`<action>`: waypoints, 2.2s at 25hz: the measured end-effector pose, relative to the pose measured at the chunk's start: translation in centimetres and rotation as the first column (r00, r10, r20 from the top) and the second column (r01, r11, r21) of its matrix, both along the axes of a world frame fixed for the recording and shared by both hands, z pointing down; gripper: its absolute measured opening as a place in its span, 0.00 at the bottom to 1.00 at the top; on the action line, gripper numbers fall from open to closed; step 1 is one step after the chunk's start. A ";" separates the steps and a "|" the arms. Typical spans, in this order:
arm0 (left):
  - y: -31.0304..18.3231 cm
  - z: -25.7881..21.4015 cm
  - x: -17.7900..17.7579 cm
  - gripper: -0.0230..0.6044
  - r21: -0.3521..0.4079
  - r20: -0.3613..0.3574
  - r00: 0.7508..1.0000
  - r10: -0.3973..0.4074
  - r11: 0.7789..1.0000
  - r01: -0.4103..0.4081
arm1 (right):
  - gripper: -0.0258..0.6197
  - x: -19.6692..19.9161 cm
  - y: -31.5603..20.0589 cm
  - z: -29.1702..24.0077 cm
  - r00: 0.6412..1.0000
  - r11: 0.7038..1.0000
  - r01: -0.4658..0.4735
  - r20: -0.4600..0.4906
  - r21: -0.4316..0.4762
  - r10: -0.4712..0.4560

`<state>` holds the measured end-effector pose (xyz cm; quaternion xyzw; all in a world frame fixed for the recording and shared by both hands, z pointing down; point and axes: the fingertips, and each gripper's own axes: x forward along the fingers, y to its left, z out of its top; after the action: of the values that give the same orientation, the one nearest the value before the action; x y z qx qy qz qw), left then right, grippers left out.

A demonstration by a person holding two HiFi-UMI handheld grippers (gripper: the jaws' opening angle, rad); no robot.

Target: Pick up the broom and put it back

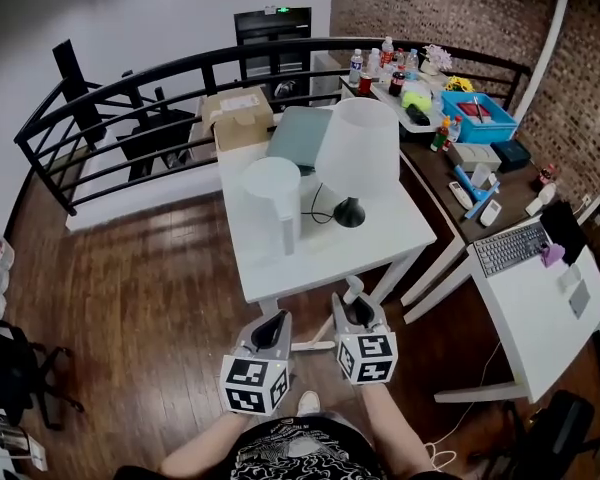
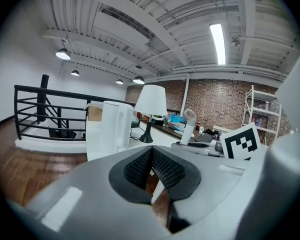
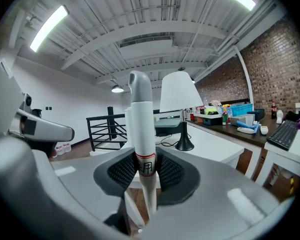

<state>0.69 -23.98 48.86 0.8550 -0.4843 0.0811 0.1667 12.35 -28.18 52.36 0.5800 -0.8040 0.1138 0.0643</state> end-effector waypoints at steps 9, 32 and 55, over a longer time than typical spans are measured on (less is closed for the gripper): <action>1.8 -2.9 -0.7 0.04 0.058 -0.028 1.000 -0.011 0.998 0.012 | 0.19 -0.5 4.1 -5.8 1.000 0.998 -0.003 -0.012 0.067 0.004; 2.4 -3.4 1.1 0.04 0.072 -0.072 0.997 0.022 0.997 -0.017 | 0.19 1.2 7.8 -8.7 0.999 0.991 -0.032 -0.015 0.128 0.035; -0.6 -1.1 2.1 0.04 0.035 -0.024 0.999 -0.021 0.999 0.022 | 0.19 0.1 1.9 1.1 0.996 0.997 0.075 -0.054 0.007 -0.075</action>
<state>2.76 -24.54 47.78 0.8535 -0.4927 0.0605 0.1583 12.48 -26.33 53.50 0.5526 -0.8237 0.0921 0.0876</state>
